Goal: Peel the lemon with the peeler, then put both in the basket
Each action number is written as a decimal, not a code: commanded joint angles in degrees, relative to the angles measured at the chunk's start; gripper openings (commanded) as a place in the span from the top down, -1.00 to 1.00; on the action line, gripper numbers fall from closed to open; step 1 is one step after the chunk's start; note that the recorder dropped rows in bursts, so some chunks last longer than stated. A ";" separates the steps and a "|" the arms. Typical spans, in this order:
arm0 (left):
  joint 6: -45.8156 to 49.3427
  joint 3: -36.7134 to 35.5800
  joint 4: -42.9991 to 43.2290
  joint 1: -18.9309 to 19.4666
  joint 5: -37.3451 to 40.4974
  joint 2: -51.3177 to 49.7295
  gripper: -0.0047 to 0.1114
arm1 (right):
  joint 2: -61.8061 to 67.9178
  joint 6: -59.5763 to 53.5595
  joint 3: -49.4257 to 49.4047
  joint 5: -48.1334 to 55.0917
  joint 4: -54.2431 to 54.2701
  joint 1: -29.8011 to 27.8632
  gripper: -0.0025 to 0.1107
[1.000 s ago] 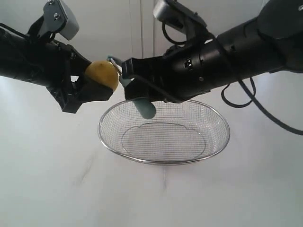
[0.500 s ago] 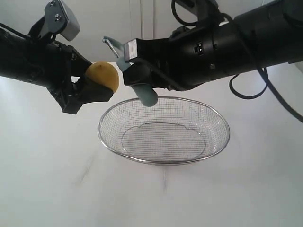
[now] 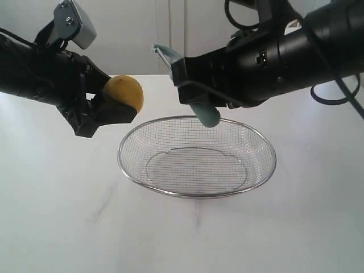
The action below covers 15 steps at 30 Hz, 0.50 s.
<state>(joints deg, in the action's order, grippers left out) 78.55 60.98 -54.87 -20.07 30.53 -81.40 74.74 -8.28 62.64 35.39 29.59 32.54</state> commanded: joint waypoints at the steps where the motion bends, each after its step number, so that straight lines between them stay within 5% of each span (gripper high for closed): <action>1: -0.54 -0.39 -1.27 -0.07 1.16 0.45 0.92 | 3.34 1.26 -0.13 -1.32 -1.56 0.00 0.96; 15: -0.54 -0.39 -1.27 -0.07 0.63 0.45 0.92 | 12.15 -5.86 -0.13 -1.71 12.98 0.13 0.96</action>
<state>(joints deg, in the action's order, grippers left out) 78.43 60.98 -54.87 -20.07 30.65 -81.40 87.11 -11.59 62.64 34.55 39.46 32.54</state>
